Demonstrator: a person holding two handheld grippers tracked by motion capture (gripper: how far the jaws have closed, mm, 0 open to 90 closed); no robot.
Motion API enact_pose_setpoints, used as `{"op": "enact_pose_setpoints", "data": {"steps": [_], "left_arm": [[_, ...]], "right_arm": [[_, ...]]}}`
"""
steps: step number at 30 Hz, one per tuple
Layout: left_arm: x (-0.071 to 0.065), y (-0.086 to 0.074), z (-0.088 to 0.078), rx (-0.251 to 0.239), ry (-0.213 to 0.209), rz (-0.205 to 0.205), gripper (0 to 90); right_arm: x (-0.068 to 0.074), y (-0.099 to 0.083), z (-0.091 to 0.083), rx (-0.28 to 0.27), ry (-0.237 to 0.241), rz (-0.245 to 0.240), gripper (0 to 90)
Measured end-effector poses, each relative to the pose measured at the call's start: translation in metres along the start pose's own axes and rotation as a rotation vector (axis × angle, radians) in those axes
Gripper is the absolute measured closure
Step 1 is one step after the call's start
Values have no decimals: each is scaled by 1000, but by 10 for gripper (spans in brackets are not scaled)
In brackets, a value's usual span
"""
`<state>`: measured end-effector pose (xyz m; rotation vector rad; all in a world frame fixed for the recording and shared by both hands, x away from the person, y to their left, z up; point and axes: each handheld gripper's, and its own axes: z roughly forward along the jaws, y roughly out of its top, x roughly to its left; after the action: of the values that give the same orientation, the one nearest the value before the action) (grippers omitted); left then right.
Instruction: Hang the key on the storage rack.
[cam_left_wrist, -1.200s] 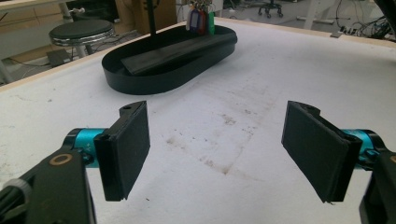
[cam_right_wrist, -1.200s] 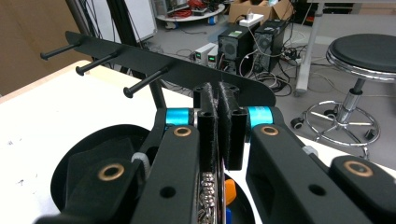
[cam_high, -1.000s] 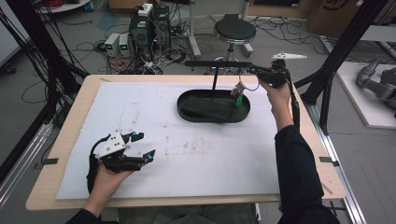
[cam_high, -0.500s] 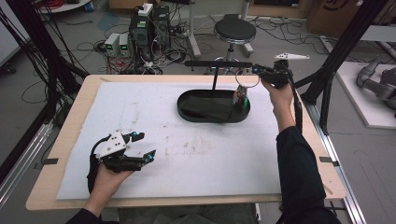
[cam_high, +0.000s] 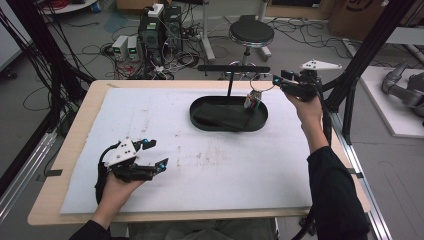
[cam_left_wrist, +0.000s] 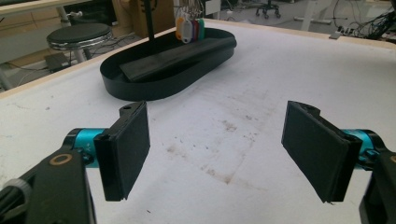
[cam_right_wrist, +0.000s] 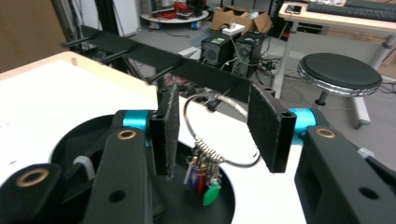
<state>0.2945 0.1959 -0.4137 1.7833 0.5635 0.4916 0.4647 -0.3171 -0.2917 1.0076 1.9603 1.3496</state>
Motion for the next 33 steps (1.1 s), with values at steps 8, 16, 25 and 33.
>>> {"op": "enact_pose_setpoints", "data": {"steps": [8,16,25,33], "left_arm": [[2,7,5,-7,2,13,235],[4,11,7,-28,15,12,235],[2,11,10,-18,38,13,235],[2,5,5,-13,80,10,238]], "right_arm": [[15,-11,-46,-10,25,28,461],[30,-39,-84,-80,32,59,413],[46,-96,-98,-110,25,135,366],[58,-133,-93,-51,16,112,336]]}}
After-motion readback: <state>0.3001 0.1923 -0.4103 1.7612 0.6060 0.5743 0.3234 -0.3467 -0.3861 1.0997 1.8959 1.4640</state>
